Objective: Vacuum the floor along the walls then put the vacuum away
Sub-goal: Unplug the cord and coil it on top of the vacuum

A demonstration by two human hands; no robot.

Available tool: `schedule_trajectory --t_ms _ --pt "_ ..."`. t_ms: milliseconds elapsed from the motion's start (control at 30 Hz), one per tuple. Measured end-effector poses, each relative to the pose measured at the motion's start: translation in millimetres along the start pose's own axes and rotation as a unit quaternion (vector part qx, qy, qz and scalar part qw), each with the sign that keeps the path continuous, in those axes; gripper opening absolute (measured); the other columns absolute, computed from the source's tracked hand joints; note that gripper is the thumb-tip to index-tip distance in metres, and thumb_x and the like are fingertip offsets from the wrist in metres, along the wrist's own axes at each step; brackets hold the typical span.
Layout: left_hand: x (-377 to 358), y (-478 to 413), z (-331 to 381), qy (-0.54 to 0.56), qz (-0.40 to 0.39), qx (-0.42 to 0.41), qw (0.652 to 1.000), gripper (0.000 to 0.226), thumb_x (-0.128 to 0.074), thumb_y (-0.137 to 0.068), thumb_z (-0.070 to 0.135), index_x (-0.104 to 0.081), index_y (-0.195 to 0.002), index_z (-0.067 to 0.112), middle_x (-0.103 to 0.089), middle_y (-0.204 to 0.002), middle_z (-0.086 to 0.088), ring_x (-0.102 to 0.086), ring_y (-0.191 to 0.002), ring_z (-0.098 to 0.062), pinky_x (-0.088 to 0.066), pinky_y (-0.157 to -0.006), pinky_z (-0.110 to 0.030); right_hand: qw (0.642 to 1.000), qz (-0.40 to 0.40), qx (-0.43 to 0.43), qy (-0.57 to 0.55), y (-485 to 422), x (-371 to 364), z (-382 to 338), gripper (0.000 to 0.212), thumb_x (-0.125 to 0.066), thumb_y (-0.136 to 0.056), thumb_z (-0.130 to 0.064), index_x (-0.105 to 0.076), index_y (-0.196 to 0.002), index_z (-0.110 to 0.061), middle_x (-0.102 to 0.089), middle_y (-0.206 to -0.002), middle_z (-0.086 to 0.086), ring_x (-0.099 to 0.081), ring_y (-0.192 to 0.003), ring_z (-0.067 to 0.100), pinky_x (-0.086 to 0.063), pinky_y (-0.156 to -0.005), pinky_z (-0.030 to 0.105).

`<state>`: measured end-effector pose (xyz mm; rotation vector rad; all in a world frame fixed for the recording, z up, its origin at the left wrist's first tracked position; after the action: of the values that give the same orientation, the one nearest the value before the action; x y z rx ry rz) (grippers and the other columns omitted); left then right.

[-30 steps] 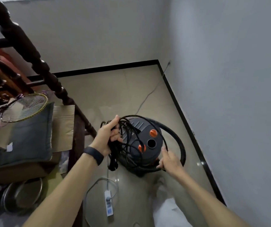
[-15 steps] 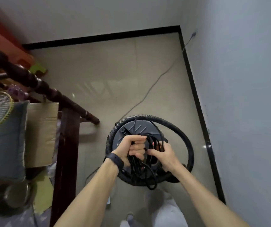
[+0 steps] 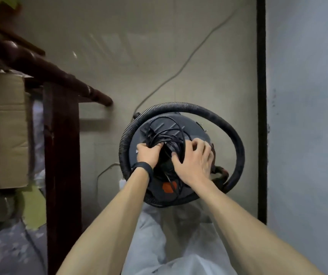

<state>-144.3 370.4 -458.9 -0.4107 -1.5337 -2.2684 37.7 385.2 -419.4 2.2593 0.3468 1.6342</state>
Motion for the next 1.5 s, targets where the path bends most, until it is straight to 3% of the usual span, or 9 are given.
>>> schedule_trajectory --t_ms 133,267,367,467,600,733,900,1167,1500 --pt "-7 -17 5 0.067 -0.125 -0.015 0.990 0.053 -0.074 -0.084 0.027 -0.057 -0.132 0.010 -0.065 -0.125 -0.009 -0.060 -0.116 -0.029 -0.048 -0.101 -0.048 0.999 0.025 0.031 0.010 3 -2 -15 0.077 -0.060 -0.085 -0.051 -0.036 -0.150 -0.017 -0.039 -0.149 0.013 -0.030 -0.144 0.038 -0.021 -0.117 0.061" --pt "7 -28 7 0.132 -0.217 0.004 0.967 0.023 -0.065 -0.086 -0.002 -0.067 -0.109 0.001 -0.073 -0.100 -0.013 -0.068 -0.099 -0.032 -0.054 -0.093 -0.047 0.990 -0.129 0.054 -0.009 -20 -23 -53 0.106 -0.054 -0.076 -0.055 -0.012 -0.163 -0.011 -0.022 -0.168 0.011 -0.012 -0.156 0.030 0.003 -0.126 0.058" --pt "28 -40 8 0.172 -0.224 0.022 0.959 0.026 -0.058 -0.081 -0.015 -0.069 -0.089 0.007 -0.071 -0.082 -0.010 -0.068 -0.083 -0.028 -0.058 -0.078 -0.041 0.977 -0.202 0.059 0.031 -37 -35 -72 0.110 -0.063 -0.077 -0.066 -0.018 -0.159 -0.008 -0.041 -0.155 0.013 -0.040 -0.143 0.036 -0.026 -0.122 0.052" --pt "36 -45 12 0.183 -0.251 0.013 0.950 0.025 -0.063 -0.080 -0.013 -0.069 -0.083 0.011 -0.070 -0.078 -0.010 -0.068 -0.067 -0.021 -0.057 -0.061 -0.033 0.979 -0.204 0.013 0.010 -50 -40 -75 0.062 -0.074 -0.078 -0.048 -0.039 -0.118 -0.015 -0.062 -0.121 0.010 -0.062 -0.112 0.040 -0.046 -0.077 0.043" --pt "42 -48 16 -0.028 -0.176 -0.097 0.979 0.037 -0.067 -0.080 0.004 -0.051 -0.112 0.013 -0.064 -0.108 -0.005 -0.062 -0.096 -0.021 -0.046 -0.079 -0.029 0.979 -0.204 -0.026 0.005 -53 -40 -75 0.055 -0.076 -0.073 -0.046 -0.038 -0.102 -0.019 -0.063 -0.092 0.007 -0.064 -0.094 0.038 -0.047 -0.069 0.040" --pt "59 -37 22 -0.199 0.014 -0.237 0.951 0.057 -0.066 -0.081 0.033 -0.043 -0.130 0.017 -0.044 -0.134 -0.007 -0.042 -0.124 -0.028 -0.038 -0.101 -0.041 0.973 -0.224 -0.058 -0.019 -55 -39 -75 0.056 -0.075 -0.064 -0.044 -0.041 -0.103 -0.021 -0.065 -0.082 0.003 -0.064 -0.082 0.032 -0.057 -0.071 0.044" --pt "62 -39 -19 -0.158 -0.018 -0.093 0.983 0.101 -0.064 -0.071 0.070 -0.006 -0.149 0.044 -0.004 -0.162 0.001 -0.005 -0.148 -0.032 -0.011 -0.115 -0.061 0.974 -0.211 -0.074 -0.028 -54 -42 -74 0.056 -0.071 -0.065 -0.052 -0.042 -0.105 -0.025 -0.068 -0.089 0.002 -0.065 -0.087 0.033 -0.055 -0.073 0.042" --pt "47 -52 -19 -0.208 -0.079 0.013 0.975 0.128 -0.074 -0.065 0.040 0.034 -0.131 0.064 0.013 -0.161 -0.014 -0.005 -0.143 -0.050 -0.025 -0.109 -0.066 0.966 -0.243 -0.071 -0.061 -61 -45 -73 0.059 -0.071 -0.057 -0.052 -0.049 -0.107 -0.029 -0.069 -0.094 -0.004 -0.066 -0.090 0.025 -0.059 -0.077 0.042" --pt "56 -48 -6 -0.215 -0.022 0.014 0.976 0.111 -0.063 -0.069 0.033 0.017 -0.139 0.065 -0.008 -0.158 -0.014 -0.032 -0.132 -0.046 -0.034 -0.106 -0.051 0.961 -0.267 -0.045 -0.057 -68 -49 -76 0.052 -0.069 -0.062 -0.050 -0.039 -0.096 -0.027 -0.056 -0.082 -0.006 -0.057 -0.081 0.028 -0.049 -0.069 0.038"
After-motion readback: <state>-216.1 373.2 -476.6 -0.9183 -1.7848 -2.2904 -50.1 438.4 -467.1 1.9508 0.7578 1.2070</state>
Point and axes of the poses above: each hand's wrist, its own y-axis away from the middle knuckle, its own x-axis out of the back of the hand, z = x × y, the point moved 7 cm from there along -y, towards the middle knuckle
